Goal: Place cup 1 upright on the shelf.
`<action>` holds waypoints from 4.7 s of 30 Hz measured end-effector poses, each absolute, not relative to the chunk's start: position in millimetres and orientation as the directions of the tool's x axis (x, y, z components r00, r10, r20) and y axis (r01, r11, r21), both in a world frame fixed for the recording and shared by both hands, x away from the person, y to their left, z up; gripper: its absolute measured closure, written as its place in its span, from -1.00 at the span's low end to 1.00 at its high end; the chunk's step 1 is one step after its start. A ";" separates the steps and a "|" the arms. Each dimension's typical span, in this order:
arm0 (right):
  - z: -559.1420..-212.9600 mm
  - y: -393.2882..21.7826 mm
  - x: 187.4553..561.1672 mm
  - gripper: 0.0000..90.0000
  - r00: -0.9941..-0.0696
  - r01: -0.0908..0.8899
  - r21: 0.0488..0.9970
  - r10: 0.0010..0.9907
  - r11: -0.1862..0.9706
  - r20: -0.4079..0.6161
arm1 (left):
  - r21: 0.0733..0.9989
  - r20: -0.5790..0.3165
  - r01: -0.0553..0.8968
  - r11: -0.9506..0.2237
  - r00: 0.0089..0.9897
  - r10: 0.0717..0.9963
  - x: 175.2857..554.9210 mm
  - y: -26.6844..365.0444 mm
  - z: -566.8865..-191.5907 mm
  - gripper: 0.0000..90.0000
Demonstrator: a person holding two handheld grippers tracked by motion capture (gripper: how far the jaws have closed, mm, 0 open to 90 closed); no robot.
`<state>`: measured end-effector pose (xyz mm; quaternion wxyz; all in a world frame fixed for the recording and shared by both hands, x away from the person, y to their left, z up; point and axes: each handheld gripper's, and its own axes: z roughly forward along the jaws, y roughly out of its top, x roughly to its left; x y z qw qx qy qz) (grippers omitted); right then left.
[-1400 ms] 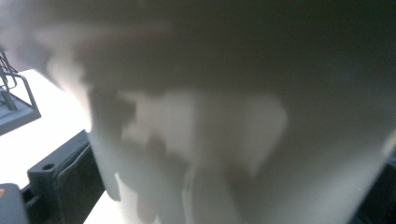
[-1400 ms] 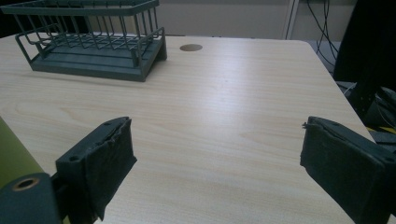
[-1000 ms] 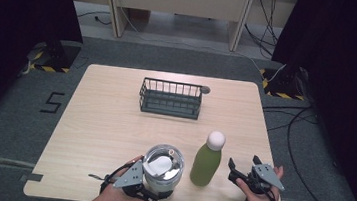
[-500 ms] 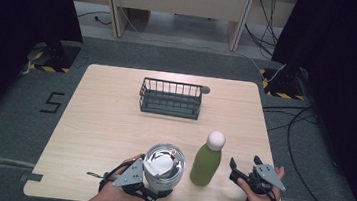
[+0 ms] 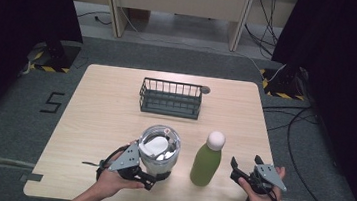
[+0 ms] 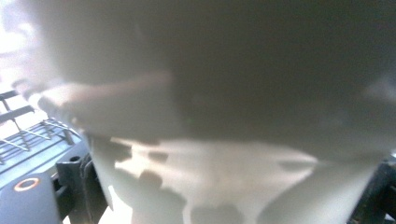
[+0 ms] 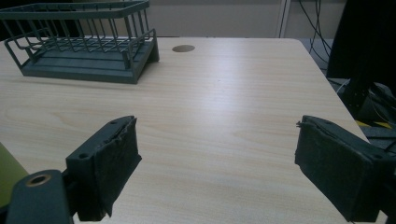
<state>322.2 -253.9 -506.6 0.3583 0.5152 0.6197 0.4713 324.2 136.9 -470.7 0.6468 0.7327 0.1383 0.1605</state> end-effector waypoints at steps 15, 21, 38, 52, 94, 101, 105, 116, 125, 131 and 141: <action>-507.4 -254.7 321.5 -0.69 -0.199 0.301 0.954 0.979 0.013 0.050 | 0.996 0.045 -0.004 -0.086 0.871 0.488 349.5 150.2 -447.6 -0.79; -508.3 -253.8 321.6 -0.69 -0.201 0.303 0.953 0.978 0.011 0.053 | 0.996 0.053 -0.010 -0.086 0.852 0.521 361.1 154.2 -440.3 -0.79; -509.4 -253.2 323.0 -0.68 -0.207 0.305 0.952 0.977 0.006 0.060 | 0.998 0.038 0.002 -0.070 0.819 0.573 386.2 160.8 -431.1 -0.79; -508.6 -253.2 322.5 -0.68 -0.202 0.299 0.954 0.978 0.005 0.058 | 0.996 0.061 -0.010 -0.088 0.796 0.602 405.4 159.9 -424.9 -0.78; -507.3 -251.8 321.7 -0.68 -0.194 0.290 0.957 0.979 -0.002 0.061 | 0.997 0.056 0.002 -0.083 0.730 0.681 458.1 161.8 -397.3 -0.78; -507.9 -251.4 321.6 -0.68 -0.196 0.290 0.957 0.979 0.000 0.060 | 0.996 0.061 0.000 -0.088 0.721 0.691 466.6 162.1 -393.9 -0.79; -508.0 -251.5 321.5 -0.68 -0.196 0.290 0.957 0.979 0.001 0.059 | 0.997 0.057 0.000 -0.082 0.716 0.696 472.4 162.7 -391.8 -0.78; -507.6 -252.5 321.6 -0.68 -0.193 0.288 0.958 0.979 -0.003 0.061 | 0.997 0.051 0.003 -0.074 0.696 0.716 488.9 162.7 -385.5 -0.79; -507.7 -252.9 321.6 -0.68 -0.192 0.288 0.957 0.979 -0.005 0.063 | 0.997 0.047 0.008 -0.072 0.684 0.728 500.8 159.9 -382.1 -0.78; -507.7 -253.2 322.2 -0.68 -0.190 0.291 0.957 0.980 -0.007 0.065 | 0.997 0.049 0.008 -0.074 0.679 0.732 508.9 156.1 -378.1 -0.79; -508.6 -253.2 322.6 -0.68 -0.191 0.292 0.956 0.979 -0.006 0.064 | 0.998 0.040 0.016 -0.068 0.667 0.744 522.0 152.6 -376.1 -0.79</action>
